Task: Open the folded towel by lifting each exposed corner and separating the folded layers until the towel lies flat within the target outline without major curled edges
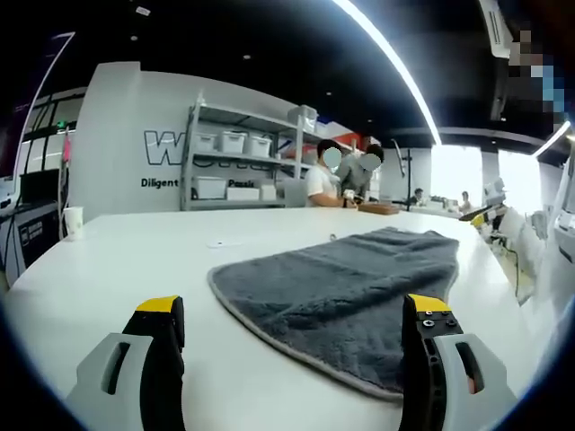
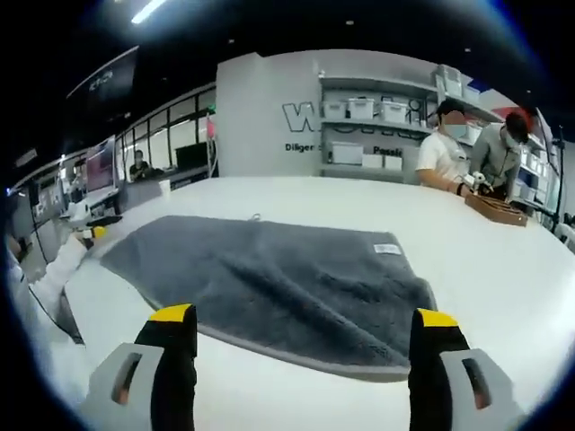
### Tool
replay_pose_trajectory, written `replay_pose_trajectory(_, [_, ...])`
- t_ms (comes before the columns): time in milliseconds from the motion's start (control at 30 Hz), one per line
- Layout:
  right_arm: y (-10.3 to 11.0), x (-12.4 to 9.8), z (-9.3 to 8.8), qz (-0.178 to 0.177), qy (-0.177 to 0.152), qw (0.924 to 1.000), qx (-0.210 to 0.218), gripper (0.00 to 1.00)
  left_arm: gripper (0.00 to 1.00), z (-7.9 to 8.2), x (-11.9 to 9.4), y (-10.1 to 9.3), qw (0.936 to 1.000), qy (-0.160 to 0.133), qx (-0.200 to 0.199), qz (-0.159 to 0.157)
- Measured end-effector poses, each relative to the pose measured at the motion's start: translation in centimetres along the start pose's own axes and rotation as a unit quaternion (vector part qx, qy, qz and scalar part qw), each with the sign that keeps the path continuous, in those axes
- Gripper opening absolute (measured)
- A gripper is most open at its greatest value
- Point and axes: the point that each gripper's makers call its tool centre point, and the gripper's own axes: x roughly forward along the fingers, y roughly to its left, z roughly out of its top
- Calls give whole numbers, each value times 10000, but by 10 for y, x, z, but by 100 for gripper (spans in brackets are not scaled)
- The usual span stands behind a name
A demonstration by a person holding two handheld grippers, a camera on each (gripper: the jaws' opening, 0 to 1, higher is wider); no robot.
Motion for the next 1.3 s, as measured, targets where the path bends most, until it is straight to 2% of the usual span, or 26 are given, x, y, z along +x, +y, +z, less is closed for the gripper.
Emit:
replay_pose_trajectory(167, [1,-7,0,51,97,9999,-89,99,100,-13,-10,-16,9996,216,77,148])
replay_pose_trajectory(333, [-2,-11,-1,50,162,9998,-93,99,99,-18,-21,-39,9994,265,80,223])
replay_pose_trajectory(433, [-1,-12,0,53,144,9998,-97,99,99,-20,-29,-44,9988,335,78,345])
replay_pose_trajectory(767, [12,-13,3,122,211,9995,-217,99,96,-36,-59,-62,9963,312,-418,684])
replay_pose_trajectory(933, [17,-12,8,161,213,9992,-313,99,87,-42,-66,-73,9956,364,-389,771])
replay_pose_trajectory(1033, [20,-12,9,188,213,9990,-336,99,86,-46,-67,-77,9945,411,-381,879])
replay_pose_trajectory(1167, [22,-13,10,197,242,9988,-372,99,72,-51,-66,-90,9947,551,-241,833])
replay_pose_trajectory(1300, [23,-14,9,188,247,9988,-371,99,64,-53,-65,-93,9948,567,-278,801])
